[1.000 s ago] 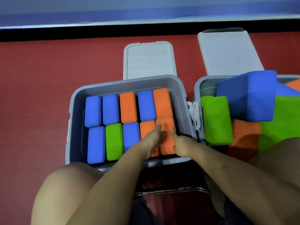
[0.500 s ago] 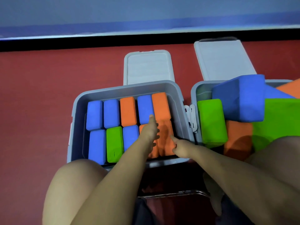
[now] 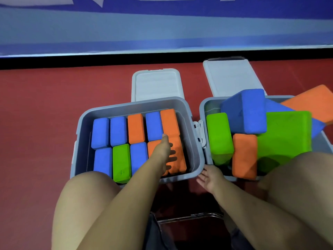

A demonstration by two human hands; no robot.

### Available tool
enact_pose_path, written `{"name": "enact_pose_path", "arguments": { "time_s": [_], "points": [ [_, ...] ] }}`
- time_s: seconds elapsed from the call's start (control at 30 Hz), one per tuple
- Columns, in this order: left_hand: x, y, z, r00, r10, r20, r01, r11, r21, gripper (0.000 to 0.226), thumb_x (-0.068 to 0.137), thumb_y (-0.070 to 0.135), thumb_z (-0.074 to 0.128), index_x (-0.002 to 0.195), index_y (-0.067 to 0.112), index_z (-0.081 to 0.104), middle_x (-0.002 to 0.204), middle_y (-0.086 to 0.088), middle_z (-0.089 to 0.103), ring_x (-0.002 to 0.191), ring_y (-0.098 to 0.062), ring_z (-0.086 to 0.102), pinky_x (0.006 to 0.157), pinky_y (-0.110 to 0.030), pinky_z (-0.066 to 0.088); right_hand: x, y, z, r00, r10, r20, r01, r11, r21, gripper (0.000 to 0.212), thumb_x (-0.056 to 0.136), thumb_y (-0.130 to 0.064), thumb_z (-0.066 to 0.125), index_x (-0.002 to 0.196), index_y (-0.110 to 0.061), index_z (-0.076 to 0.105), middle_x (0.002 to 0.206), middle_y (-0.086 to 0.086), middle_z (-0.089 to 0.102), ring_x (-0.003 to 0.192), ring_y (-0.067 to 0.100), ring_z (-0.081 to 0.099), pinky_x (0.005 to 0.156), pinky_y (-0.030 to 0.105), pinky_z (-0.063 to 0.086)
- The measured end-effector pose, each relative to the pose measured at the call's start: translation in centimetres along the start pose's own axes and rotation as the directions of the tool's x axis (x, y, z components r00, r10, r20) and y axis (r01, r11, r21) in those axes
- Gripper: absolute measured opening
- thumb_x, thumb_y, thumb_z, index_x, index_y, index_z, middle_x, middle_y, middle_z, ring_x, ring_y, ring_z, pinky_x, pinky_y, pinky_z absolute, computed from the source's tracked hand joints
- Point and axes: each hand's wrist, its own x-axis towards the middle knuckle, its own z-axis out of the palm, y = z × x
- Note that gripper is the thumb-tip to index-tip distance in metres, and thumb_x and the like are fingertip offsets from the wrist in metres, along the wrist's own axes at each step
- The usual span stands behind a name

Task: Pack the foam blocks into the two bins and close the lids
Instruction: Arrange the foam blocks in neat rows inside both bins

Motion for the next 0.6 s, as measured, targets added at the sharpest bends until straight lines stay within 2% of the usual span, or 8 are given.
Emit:
{"name": "enact_pose_path", "arguments": {
  "time_s": [0.03, 0.13, 0.23, 0.3, 0.43, 0.5, 0.6],
  "points": [
    [0.0, 0.0, 0.1, 1.0, -0.006, 0.0, 0.006, 1.0, 0.002, 0.066, 0.099, 0.057, 0.018, 0.141, 0.014, 0.045, 0.139, -0.01, 0.051, 0.121, -0.03, 0.054, 0.108, -0.052, 0.031, -0.1, -0.4, -0.3, 0.999, 0.008, 0.038, -0.009, 1.0, 0.016, 0.033, 0.099, -0.012, 0.036, 0.129, -0.007, 0.05, 0.131, 0.012, 0.055, 0.128, 0.027, 0.047, 0.109, 0.042, 0.031],
    [0.4, 0.0, 0.4, 1.0, -0.01, 0.01, 0.01, 1.0, 0.001, 0.066, 0.099, 0.058, 0.018, 0.14, 0.014, 0.045, 0.139, -0.011, 0.052, 0.122, -0.03, 0.053, 0.108, -0.05, 0.032, 0.2, -0.7, -0.4, 0.996, 0.0, 0.091, 0.009, 0.995, -0.103, 0.036, 0.102, -0.018, 0.032, 0.133, -0.008, 0.047, 0.134, 0.013, 0.053, 0.13, 0.027, 0.046, 0.113, 0.041, 0.026],
    [0.9, -0.1, 0.8, 1.0, -0.02, 0.017, 0.02, 1.0, -0.002, 0.068, 0.098, 0.059, 0.018, 0.141, 0.013, 0.044, 0.14, -0.011, 0.051, 0.124, -0.03, 0.052, 0.107, -0.049, 0.032, 0.8, -0.3, -0.2, 0.994, 0.011, 0.112, 0.019, 0.965, -0.261, 0.039, 0.1, -0.016, 0.032, 0.135, -0.007, 0.047, 0.124, 0.013, 0.057, 0.125, 0.029, 0.05, 0.107, 0.04, 0.033],
    [1.1, -0.2, 1.2, 1.0, -0.02, 0.023, 0.02, 1.0, -0.008, 0.068, 0.098, 0.059, 0.018, 0.14, 0.012, 0.045, 0.139, -0.011, 0.051, 0.123, -0.03, 0.052, 0.105, -0.048, 0.033, 1.1, -0.2, -0.3, 0.99, 0.001, 0.144, 0.04, 0.96, -0.276, 0.039, 0.099, -0.014, 0.032, 0.133, -0.007, 0.049, 0.115, 0.011, 0.06, 0.123, 0.029, 0.051, 0.104, 0.039, 0.036],
    [1.5, 0.0, 2.1, 0.999, -0.008, 0.053, 0.01, 0.999, -0.031, 0.065, 0.099, 0.058, 0.019, 0.132, 0.011, 0.05, 0.132, -0.01, 0.055, 0.106, -0.027, 0.053, 0.098, -0.042, 0.035, 0.1, 0.0, -0.1, 0.966, 0.079, 0.248, 0.01, 0.941, -0.338, 0.037, 0.102, -0.017, 0.029, 0.131, -0.007, 0.049, 0.135, 0.015, 0.052, 0.13, 0.028, 0.046, 0.11, 0.043, 0.029],
    [2.1, -0.2, 2.4, 0.999, 0.001, 0.047, 0.002, 0.999, -0.051, 0.064, 0.098, 0.058, 0.02, 0.126, 0.011, 0.053, 0.122, -0.011, 0.057, 0.103, -0.027, 0.053, 0.097, -0.04, 0.036, -0.2, 0.8, 0.2, 0.944, 0.134, 0.302, -0.014, 0.929, -0.369, 0.038, 0.103, -0.021, 0.029, 0.131, -0.008, 0.05, 0.137, 0.013, 0.051, 0.127, 0.025, 0.048, 0.108, 0.043, 0.031],
    [2.6, -0.6, 2.6, 0.999, -0.01, 0.053, 0.012, 0.999, -0.038, 0.068, 0.097, 0.061, 0.018, 0.13, 0.013, 0.052, 0.113, -0.007, 0.056, 0.103, -0.026, 0.053, 0.099, -0.041, 0.034, 0.0, 1.5, 0.9, 0.924, 0.172, 0.342, -0.039, 0.931, -0.364, 0.041, 0.102, -0.029, 0.032, 0.133, -0.009, 0.05, 0.139, 0.013, 0.049, 0.128, 0.026, 0.046, 0.106, 0.042, 0.034]
  ]
}}
